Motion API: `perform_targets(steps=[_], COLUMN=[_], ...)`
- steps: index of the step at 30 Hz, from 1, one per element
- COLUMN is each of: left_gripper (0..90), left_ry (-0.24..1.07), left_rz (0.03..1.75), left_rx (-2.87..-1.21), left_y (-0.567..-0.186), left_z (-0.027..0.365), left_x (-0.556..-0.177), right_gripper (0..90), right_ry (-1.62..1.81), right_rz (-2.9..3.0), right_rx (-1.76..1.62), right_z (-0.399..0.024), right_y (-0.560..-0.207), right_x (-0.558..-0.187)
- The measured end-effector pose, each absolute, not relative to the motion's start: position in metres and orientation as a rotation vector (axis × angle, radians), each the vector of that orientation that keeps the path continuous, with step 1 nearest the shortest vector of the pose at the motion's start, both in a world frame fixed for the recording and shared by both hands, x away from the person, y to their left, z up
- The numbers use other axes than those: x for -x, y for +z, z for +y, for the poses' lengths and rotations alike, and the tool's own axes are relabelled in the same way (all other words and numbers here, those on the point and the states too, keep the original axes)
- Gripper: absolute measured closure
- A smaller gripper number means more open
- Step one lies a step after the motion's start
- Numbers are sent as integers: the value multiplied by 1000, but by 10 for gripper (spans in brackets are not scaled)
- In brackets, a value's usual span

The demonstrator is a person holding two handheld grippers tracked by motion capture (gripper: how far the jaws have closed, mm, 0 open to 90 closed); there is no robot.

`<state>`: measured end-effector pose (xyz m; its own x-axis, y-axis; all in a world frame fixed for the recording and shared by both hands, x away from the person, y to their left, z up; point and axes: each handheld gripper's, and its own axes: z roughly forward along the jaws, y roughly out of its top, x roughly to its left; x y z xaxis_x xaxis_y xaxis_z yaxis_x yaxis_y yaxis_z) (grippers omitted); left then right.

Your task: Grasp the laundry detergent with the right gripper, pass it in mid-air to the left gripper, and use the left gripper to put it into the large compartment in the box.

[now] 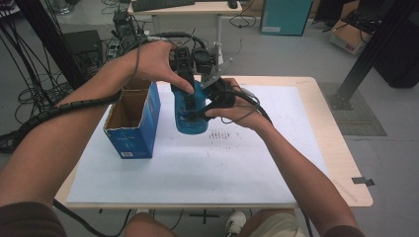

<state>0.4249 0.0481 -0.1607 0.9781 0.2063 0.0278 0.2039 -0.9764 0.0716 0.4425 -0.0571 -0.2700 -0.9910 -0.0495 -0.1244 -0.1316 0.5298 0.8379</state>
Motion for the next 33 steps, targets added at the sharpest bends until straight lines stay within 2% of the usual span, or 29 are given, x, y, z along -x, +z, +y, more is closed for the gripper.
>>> perform_targets(steps=[6,18,24,26,33], left_gripper=[234,356,362,364,367], left_ry=[56,52,30,51,41], left_rz=[322,311,302,206,201], left_rx=[-3063,-3058,-3085,-3142,-3143], left_y=[-161,-161,-162,-160,-159], left_z=[48,46,46,46,46], left_x=[-425,-425,-426,-430,-430], right_gripper=[438,437,437,437,436], right_ry=[1469,1475,1462,1454,1462], right_rz=[2662,2669,2678,2688,2683], right_rx=[167,157,149,139,150], right_z=[-57,-59,-59,-59,-59], right_y=[-270,-270,-271,-271,-272], right_x=[-442,-442,-441,-440,-441])
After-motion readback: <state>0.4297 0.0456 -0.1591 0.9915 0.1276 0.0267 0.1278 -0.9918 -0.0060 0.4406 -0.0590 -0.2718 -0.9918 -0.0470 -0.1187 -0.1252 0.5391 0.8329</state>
